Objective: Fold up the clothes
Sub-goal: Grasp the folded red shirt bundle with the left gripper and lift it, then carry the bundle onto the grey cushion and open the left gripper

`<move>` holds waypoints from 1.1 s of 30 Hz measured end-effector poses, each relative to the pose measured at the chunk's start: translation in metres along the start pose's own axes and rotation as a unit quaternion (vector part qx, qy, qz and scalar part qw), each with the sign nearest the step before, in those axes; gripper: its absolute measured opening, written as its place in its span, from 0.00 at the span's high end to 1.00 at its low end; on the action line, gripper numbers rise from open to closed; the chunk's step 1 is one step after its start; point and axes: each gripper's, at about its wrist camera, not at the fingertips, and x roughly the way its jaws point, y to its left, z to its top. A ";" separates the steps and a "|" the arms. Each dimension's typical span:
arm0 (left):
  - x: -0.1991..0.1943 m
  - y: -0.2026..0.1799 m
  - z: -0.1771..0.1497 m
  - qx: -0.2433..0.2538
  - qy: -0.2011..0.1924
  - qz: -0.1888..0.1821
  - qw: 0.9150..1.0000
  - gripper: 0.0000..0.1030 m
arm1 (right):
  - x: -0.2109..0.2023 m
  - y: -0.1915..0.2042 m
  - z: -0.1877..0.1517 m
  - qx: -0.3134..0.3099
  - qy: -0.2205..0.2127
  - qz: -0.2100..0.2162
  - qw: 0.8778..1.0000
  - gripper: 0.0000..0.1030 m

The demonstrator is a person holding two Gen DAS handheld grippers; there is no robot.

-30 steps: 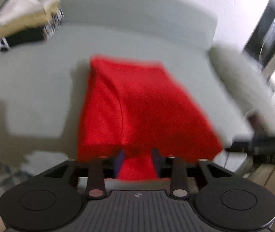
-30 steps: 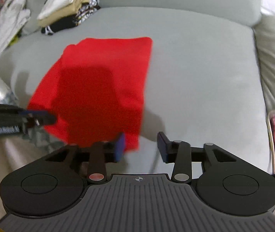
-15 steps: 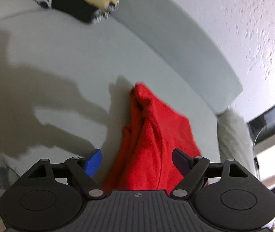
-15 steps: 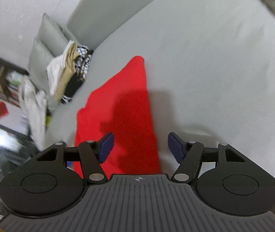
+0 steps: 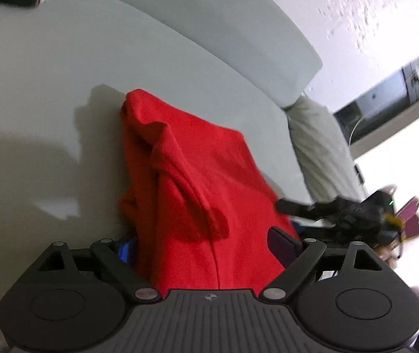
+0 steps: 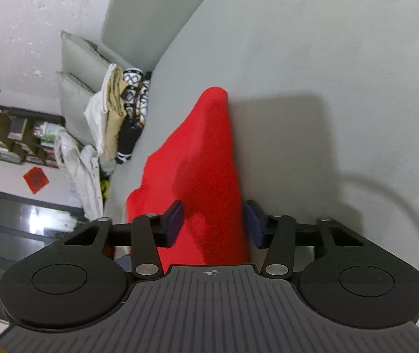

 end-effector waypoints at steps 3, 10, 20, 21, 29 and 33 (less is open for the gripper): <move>0.010 0.005 0.006 -0.014 -0.016 -0.008 1.000 0.17 | 0.018 -0.001 0.010 -0.007 0.001 0.007 1.000 0.58; 0.014 -0.019 -0.009 0.058 -0.042 0.055 0.996 0.49 | 0.031 0.006 0.003 -0.023 -0.055 -0.018 0.998 0.75; -0.001 -0.142 -0.075 0.289 -0.127 0.195 0.928 0.76 | -0.031 0.103 -0.068 -0.203 -0.180 -0.139 0.952 0.79; -0.003 -0.156 -0.081 0.301 -0.137 0.190 0.924 0.76 | -0.045 0.111 -0.079 -0.222 -0.195 -0.152 0.943 0.79; 0.033 -0.245 -0.119 0.356 -0.119 0.075 0.924 0.76 | -0.178 0.089 -0.113 -0.199 -0.288 -0.204 0.914 0.79; 0.085 -0.285 -0.122 0.372 -0.078 0.017 0.925 0.76 | -0.243 0.051 -0.113 -0.146 -0.334 -0.245 0.898 0.79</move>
